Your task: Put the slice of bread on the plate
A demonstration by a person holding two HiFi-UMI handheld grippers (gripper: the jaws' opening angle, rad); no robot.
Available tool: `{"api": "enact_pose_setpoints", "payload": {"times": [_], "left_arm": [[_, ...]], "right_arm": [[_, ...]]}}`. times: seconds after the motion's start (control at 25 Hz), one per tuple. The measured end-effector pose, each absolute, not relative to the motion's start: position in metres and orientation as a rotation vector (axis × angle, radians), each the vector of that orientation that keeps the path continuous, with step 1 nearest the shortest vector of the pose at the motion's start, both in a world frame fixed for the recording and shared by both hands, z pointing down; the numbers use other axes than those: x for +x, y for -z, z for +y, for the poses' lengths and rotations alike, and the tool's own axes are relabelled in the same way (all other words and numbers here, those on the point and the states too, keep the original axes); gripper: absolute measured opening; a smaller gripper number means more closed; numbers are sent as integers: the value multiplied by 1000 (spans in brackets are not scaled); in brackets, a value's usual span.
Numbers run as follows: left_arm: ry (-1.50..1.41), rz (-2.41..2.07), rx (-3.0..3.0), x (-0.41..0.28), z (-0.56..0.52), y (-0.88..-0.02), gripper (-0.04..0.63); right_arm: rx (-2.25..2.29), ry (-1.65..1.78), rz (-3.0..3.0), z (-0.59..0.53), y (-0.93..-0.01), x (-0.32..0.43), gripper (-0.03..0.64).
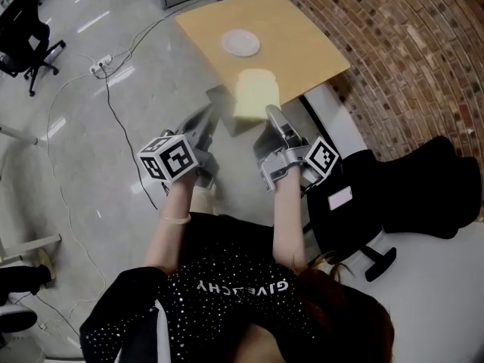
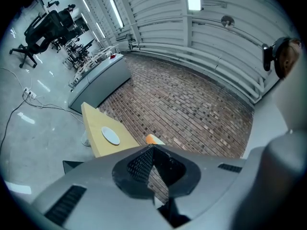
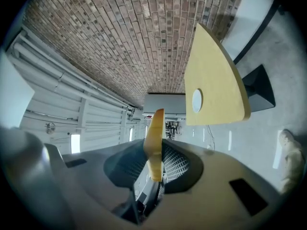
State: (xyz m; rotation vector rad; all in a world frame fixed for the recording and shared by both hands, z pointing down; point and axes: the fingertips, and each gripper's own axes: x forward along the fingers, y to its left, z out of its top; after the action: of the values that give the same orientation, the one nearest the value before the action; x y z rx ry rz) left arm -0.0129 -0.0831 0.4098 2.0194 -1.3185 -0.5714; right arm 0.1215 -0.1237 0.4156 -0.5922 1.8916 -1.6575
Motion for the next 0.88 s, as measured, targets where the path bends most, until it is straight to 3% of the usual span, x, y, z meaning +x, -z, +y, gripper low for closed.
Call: {"api": "enact_pose_setpoints", "payload": {"times": [0.88], "left_arm": [[502, -1233, 2046, -89, -307, -398, 11]], "right_arm": [[-712, 1649, 1788, -341, -415, 57, 89]]}}
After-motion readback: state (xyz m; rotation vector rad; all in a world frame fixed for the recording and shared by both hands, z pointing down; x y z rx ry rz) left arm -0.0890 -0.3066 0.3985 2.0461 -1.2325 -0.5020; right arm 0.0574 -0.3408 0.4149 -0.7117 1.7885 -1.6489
